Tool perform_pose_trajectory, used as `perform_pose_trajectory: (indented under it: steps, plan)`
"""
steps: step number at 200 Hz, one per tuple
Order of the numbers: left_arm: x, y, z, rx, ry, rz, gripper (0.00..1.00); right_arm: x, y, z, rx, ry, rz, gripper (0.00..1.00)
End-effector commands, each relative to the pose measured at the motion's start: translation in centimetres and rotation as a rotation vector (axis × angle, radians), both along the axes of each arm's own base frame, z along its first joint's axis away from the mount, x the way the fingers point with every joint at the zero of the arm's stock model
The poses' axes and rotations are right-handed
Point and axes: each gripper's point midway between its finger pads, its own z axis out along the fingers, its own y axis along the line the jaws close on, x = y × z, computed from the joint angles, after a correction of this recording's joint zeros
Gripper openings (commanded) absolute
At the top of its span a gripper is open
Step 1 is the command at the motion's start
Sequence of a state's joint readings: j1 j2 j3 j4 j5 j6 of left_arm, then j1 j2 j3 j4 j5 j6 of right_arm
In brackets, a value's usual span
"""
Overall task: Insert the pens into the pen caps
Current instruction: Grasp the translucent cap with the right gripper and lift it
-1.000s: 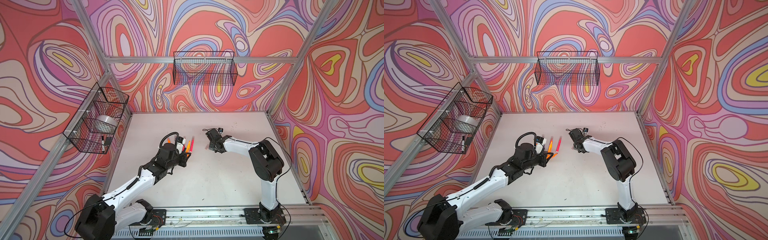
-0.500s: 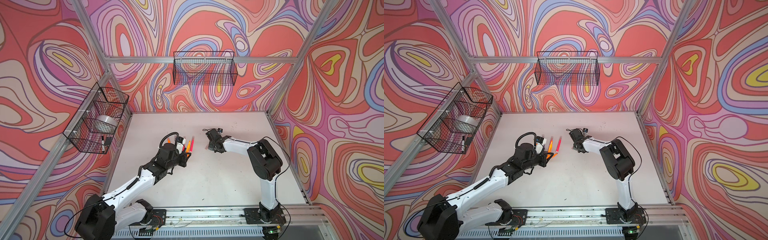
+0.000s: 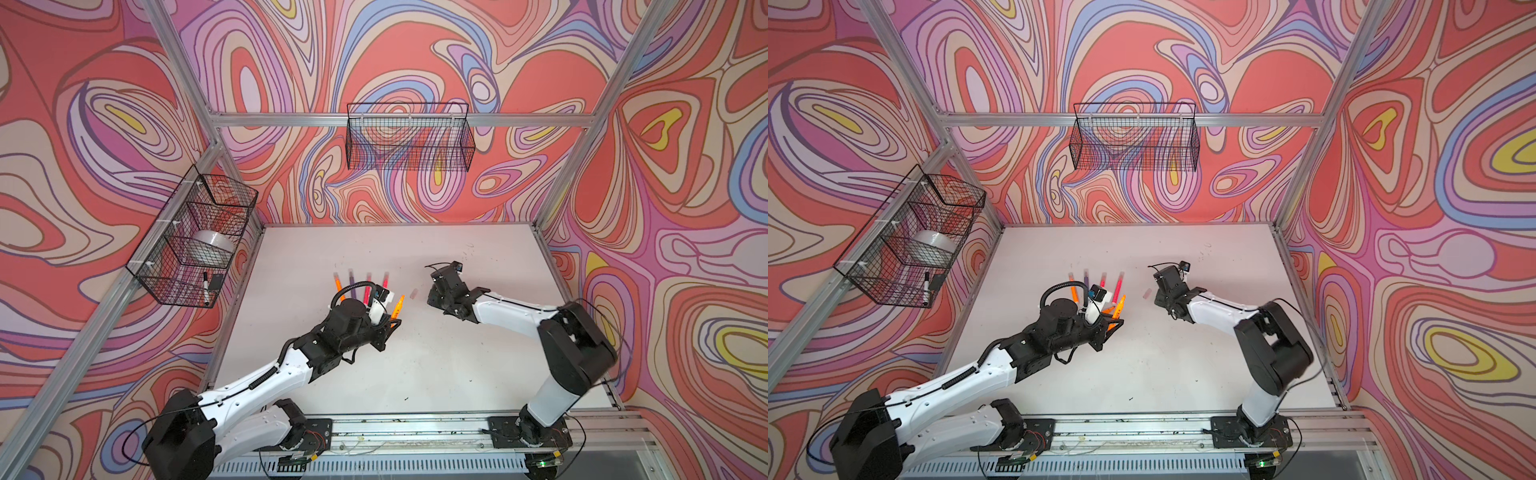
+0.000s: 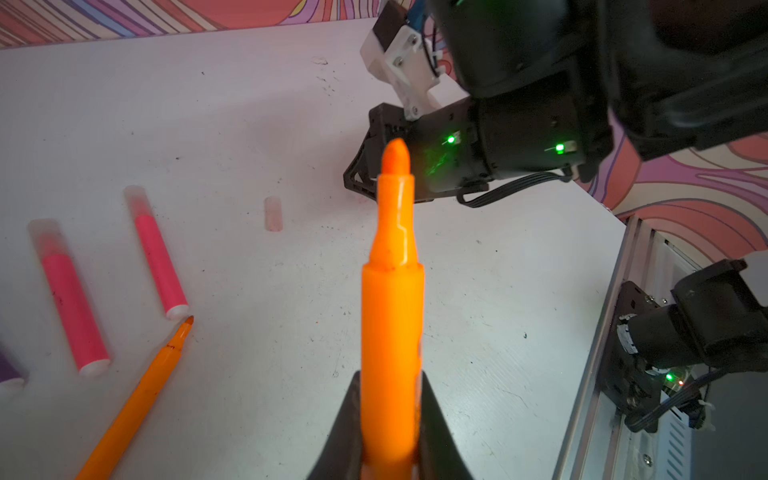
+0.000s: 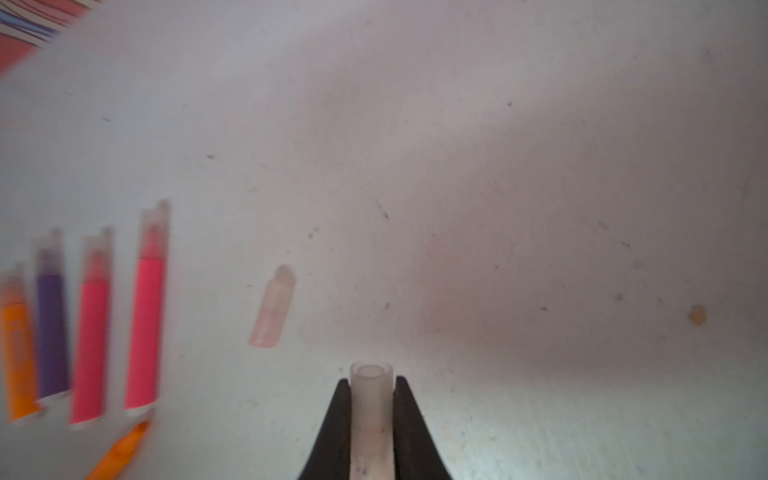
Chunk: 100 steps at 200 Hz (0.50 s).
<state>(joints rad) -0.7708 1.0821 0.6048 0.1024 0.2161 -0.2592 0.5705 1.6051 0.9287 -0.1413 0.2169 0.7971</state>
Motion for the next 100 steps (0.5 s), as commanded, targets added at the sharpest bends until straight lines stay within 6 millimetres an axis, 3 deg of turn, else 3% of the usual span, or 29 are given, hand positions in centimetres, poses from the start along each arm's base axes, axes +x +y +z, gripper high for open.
perform_pose_trajectory:
  steps: [1,50,74,100]
  plan:
    - [0.0,-1.8,0.4,-0.031,-0.047,-0.037,0.00,-0.1,1.8,5.4,0.238,-0.188,0.047,0.05]
    - [0.2,-6.1,-1.5,-0.179,0.073,-0.081,0.00,-2.2,3.1,10.4,0.498,-0.355,0.129,0.00]
    - [0.8,-6.3,-2.3,-0.172,0.090,-0.054,0.00,-3.5,3.8,11.9,0.529,-0.402,0.158,0.00]
    - [1.0,-6.2,-1.8,-0.173,0.076,-0.046,0.00,-4.7,4.2,12.4,0.529,-0.428,0.168,0.00]
